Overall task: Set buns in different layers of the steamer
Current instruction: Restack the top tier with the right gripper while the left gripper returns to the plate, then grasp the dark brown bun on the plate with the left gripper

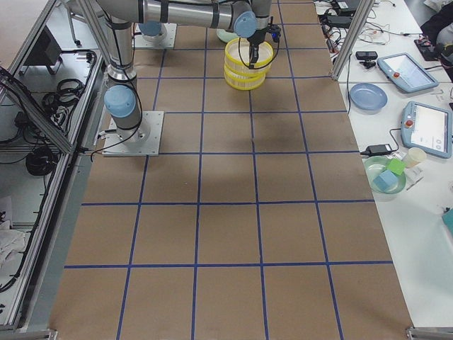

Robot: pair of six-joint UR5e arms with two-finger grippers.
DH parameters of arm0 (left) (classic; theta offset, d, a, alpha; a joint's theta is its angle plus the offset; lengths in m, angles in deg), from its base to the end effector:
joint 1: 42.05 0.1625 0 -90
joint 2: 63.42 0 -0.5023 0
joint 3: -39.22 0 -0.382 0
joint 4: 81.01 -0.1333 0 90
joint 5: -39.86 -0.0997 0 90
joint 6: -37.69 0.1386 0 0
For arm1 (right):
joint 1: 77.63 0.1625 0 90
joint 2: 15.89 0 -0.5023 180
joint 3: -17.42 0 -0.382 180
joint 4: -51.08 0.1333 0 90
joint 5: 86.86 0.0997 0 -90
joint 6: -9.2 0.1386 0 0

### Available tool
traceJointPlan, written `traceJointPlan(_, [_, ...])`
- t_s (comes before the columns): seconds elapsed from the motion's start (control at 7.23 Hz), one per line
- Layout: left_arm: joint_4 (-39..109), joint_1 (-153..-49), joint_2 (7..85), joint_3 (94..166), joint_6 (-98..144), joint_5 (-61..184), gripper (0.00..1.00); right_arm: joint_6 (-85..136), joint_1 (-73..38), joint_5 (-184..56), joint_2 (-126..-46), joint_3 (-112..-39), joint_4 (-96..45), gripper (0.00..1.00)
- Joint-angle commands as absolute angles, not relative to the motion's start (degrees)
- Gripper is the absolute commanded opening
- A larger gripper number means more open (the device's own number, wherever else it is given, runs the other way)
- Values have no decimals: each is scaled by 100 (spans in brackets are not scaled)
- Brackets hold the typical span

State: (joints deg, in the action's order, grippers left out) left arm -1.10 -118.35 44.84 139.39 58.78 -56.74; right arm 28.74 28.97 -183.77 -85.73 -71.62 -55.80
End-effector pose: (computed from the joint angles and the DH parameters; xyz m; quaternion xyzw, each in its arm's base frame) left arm 0.0150 -0.5569 0.2956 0.0727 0.9829 0.1688 0.0067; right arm 0.2912 -0.5684 0.3669 -0.0244 -0.9977 -0.0005 0.0635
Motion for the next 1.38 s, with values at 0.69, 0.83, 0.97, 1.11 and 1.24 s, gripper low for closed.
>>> traceJointPlan(0.69, [-375, -11799, 5030, 14266, 6195, -6139, 73, 2959, 3100, -18336, -8418, -7847, -6485, 0])
traceJointPlan(0.83, [-366, -11799, 5109, 14266, 6168, -6122, 35, 2967, 3170, -18362, -8418, -7847, -6485, 0])
traceJointPlan(0.97, [-340, -11799, 5127, 14266, 6177, -6122, 0, 2915, 3171, -18423, -8418, -7847, -6537, 0])
traceJointPlan(1.11, [-340, -11799, 5127, 14258, 6186, -5895, 0, 2854, 3171, -18424, -8479, -7821, -6764, 0])
traceJointPlan(1.24, [-349, -11799, 5119, 14223, 6186, -5789, 0, 2845, 3171, -18424, -8514, -7829, -6958, 0])
